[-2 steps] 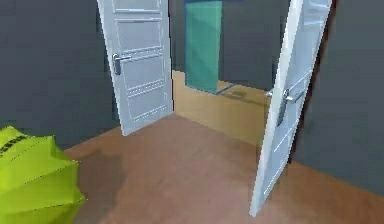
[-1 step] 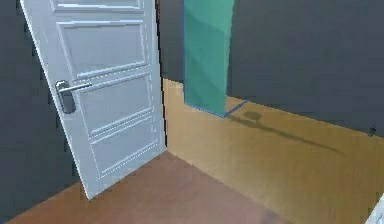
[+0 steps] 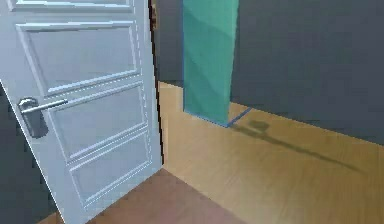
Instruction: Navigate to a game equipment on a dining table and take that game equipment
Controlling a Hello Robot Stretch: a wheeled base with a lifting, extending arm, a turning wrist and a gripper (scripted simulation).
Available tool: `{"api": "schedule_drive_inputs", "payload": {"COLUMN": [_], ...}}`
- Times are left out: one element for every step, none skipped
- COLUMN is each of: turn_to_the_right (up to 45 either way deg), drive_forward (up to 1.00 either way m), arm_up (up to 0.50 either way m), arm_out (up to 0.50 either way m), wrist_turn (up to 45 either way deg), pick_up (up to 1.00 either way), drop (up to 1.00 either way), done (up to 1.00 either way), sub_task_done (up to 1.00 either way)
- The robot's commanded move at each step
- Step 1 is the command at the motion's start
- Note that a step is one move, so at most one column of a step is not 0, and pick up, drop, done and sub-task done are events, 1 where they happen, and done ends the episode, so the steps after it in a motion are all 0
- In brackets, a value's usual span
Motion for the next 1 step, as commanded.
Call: {"api": "schedule_drive_inputs", "payload": {"turn_to_the_right": [6.0], "drive_forward": [0.00], "arm_up": [0.00], "arm_out": [0.00], "wrist_turn": [0.0], "pick_up": [0.00], "drop": [0.00], "done": [0.00], "sub_task_done": [0.00]}}
